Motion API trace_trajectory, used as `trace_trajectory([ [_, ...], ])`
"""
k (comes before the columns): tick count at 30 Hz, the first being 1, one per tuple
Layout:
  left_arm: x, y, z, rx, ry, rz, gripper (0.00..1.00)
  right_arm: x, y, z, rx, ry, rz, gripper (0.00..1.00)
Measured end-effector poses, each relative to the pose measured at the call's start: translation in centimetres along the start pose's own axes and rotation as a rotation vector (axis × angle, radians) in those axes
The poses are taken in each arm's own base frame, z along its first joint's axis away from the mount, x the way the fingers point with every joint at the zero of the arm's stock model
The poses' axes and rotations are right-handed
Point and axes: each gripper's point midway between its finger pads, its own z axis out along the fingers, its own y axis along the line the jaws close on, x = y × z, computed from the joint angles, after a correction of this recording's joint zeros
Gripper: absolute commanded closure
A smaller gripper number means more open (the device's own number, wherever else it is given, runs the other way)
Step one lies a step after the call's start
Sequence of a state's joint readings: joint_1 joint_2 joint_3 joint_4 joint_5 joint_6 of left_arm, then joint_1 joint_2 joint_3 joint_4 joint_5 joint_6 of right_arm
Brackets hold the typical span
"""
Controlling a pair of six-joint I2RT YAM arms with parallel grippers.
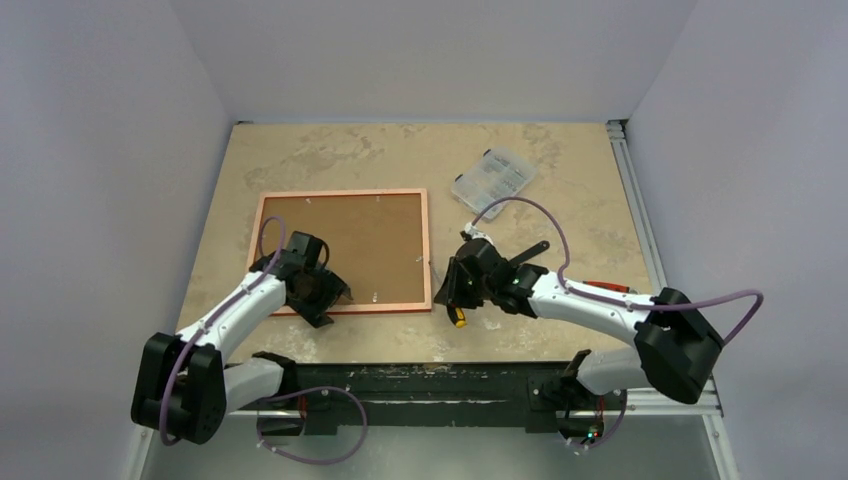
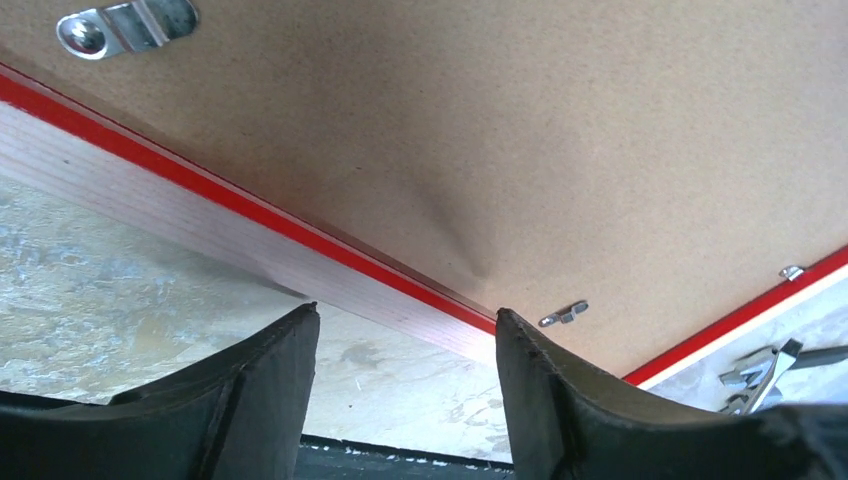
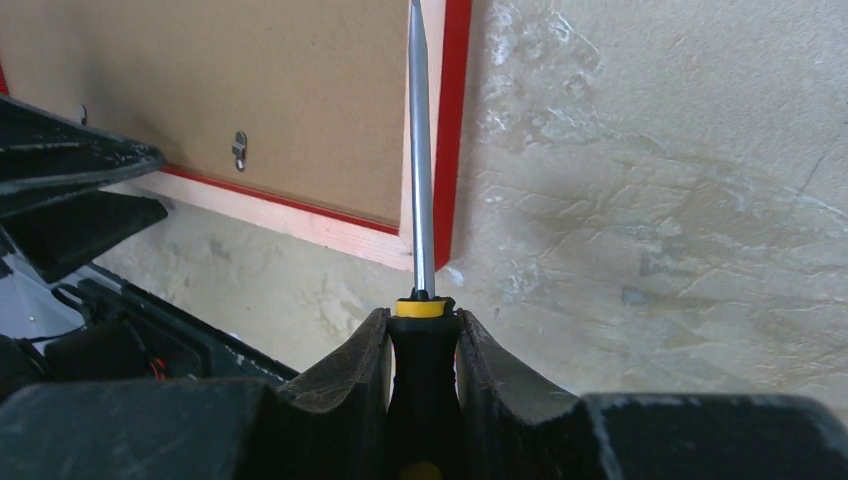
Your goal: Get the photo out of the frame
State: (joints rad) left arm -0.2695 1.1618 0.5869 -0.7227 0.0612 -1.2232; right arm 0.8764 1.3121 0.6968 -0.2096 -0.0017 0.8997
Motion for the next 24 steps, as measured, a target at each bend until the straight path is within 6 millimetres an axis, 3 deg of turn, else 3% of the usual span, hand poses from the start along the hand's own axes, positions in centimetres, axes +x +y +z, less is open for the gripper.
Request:
trace_trajectory([
  [3,0.0,-0.3,-0.4,0.027,-0.005,0.021,0.37,-0.7,0.8,0.3,0.02,-0.012,0.032,1.0],
  [9,-0.2,-0.6,-0.9,0.055,-0.019,0.053,0.56,-1.0,2.1,1.3,0.077,-0.003,0.067,1.0],
  [24,0.1,-0.4,0.3,0.065,-0.007,0.041,0.57,-1.1,3.3,2.9,0.17,0.018,0.14,1.0],
])
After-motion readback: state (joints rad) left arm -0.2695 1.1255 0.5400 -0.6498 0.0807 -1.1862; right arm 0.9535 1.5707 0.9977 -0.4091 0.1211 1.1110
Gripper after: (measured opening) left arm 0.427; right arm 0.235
